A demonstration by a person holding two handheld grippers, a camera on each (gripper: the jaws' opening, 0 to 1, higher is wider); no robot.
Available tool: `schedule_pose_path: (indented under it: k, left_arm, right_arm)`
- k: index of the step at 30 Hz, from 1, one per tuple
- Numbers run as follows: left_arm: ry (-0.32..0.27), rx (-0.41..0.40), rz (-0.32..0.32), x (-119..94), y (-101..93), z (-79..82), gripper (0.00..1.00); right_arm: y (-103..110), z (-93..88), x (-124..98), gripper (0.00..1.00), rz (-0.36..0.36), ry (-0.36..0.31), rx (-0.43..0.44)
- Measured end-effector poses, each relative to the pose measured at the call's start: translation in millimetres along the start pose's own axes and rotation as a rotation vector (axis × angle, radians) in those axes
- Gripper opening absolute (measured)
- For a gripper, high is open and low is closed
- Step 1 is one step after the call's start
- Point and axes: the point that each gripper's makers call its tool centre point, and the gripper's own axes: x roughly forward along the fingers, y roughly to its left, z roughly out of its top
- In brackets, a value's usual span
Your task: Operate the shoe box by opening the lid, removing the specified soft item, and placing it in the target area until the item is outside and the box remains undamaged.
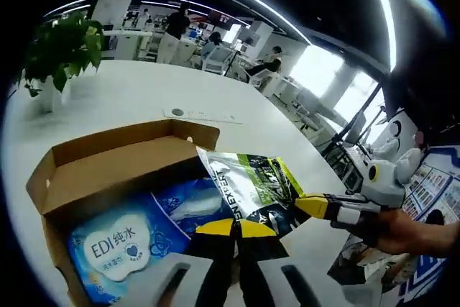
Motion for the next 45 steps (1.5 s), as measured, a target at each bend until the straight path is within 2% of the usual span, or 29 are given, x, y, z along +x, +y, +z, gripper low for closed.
schedule_pose_path:
  k: [4,8,15,19,26,31,36,40,45]
  left_arm:
    - [0.015,0.016,-0.036,18,-21.1,-0.2,0.00]
    - [0.053,0.073,-0.077,38,-42.2,-1.8,0.00]
    - [0.104,0.192,-0.111,64,-67.2,2.5,0.00]
    - [0.126,0.226,-0.120,74,-75.1,1.6,0.00]
    - [0.161,0.263,-0.116,93,-75.0,-3.9,0.01]
    - [0.171,0.266,-0.100,101,-73.8,-1.2,0.01]
    - [0.201,0.293,-0.072,115,-69.1,-5.1,0.01]
    - [0.231,0.349,-0.040,130,-61.3,-7.1,0.02]
    - [0.267,0.353,-0.017,146,-54.2,-10.3,0.02]
  right_arm:
    - [-21,1.0,-18,0.00,-0.037,-0.014,0.014]
    - [-44,1.4,-35,0.00,-0.079,-0.031,0.040]
    - [-72,-1.0,-55,0.00,-0.130,-0.062,0.097]
    - [-83,-4.0,-60,0.00,-0.144,-0.066,0.113]
    - [-98,-5.7,-59,0.00,-0.155,-0.063,0.130]
    - [-108,-3.3,-51,0.00,-0.149,-0.041,0.126]
    - [-123,3.9,-38,0.00,-0.137,-0.019,0.109]
    - [-136,8.2,-24,0.00,-0.134,0.009,0.104]
    - [-149,9.7,-11,0.00,-0.134,0.035,0.102]
